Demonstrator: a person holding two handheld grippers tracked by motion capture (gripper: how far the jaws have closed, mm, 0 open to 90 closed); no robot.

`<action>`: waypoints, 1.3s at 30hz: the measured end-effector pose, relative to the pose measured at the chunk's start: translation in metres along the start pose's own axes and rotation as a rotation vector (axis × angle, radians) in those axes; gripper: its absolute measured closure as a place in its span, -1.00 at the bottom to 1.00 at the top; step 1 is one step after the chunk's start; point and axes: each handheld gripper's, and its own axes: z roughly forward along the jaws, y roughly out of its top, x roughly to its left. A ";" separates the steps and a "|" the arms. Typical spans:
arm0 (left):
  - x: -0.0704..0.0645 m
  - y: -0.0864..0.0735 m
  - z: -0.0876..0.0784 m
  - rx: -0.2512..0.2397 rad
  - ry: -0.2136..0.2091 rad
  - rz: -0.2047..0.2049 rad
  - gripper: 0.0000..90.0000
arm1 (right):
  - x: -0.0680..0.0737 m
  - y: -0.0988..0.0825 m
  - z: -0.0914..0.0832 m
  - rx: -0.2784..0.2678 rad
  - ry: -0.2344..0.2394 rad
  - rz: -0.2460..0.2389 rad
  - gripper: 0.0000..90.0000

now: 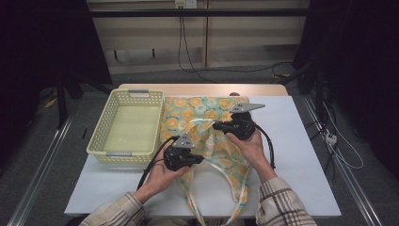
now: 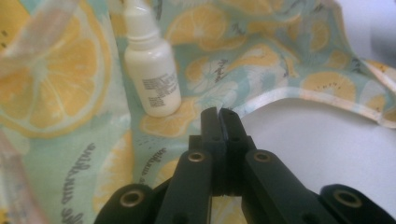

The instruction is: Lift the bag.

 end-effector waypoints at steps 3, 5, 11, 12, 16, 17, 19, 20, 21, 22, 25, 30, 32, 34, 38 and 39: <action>-0.002 0.003 -0.006 -0.035 0.015 0.006 1.00 | -0.001 0.000 -0.001 -0.001 -0.006 -0.002 1.00; -0.004 0.005 -0.011 -0.054 0.009 0.012 1.00 | -0.001 0.001 -0.002 -0.007 -0.009 0.000 1.00; -0.007 0.012 -0.023 -0.097 0.004 0.022 1.00 | 0.001 0.005 -0.007 -0.025 -0.014 -0.001 1.00; -0.006 0.013 -0.026 -0.111 0.006 0.017 1.00 | 0.002 0.006 -0.008 -0.030 -0.015 -0.004 1.00; -0.004 0.021 -0.039 -0.146 0.013 0.017 1.00 | 0.003 0.013 -0.013 -0.054 -0.021 -0.012 1.00; -0.004 0.023 -0.043 -0.165 0.013 0.014 1.00 | 0.003 0.015 -0.014 -0.058 -0.022 -0.014 1.00; -0.004 0.027 -0.051 -0.183 0.020 0.013 1.00 | 0.003 0.019 -0.016 -0.076 -0.025 -0.014 1.00; -0.004 0.029 -0.055 -0.194 0.025 0.017 1.00 | 0.004 0.021 -0.017 -0.084 -0.024 -0.013 1.00; -0.005 0.031 -0.058 -0.204 0.026 0.015 1.00 | 0.004 0.023 -0.018 -0.087 -0.024 -0.017 1.00; -0.004 0.032 -0.061 -0.212 0.028 0.022 1.00 | 0.005 0.025 -0.018 -0.091 -0.024 -0.019 1.00; -0.004 0.037 -0.069 -0.239 0.032 0.022 1.00 | 0.005 0.030 -0.019 -0.101 -0.026 -0.021 1.00; -0.003 0.048 -0.080 -0.263 0.045 0.036 1.00 | 0.004 0.042 -0.024 -0.124 -0.033 -0.028 1.00; -0.002 0.053 -0.083 -0.268 0.049 0.042 1.00 | 0.003 0.047 -0.025 -0.133 -0.036 -0.032 1.00; -0.003 0.058 -0.087 -0.280 0.052 0.050 1.00 | 0.004 0.052 -0.027 -0.141 -0.037 -0.036 1.00; -0.005 0.065 -0.094 -0.299 0.056 0.061 1.00 | 0.003 0.060 -0.030 -0.152 -0.041 -0.041 1.00; -0.005 0.067 -0.095 -0.304 0.054 0.066 1.00 | 0.002 0.061 -0.031 -0.156 -0.042 -0.042 1.00</action>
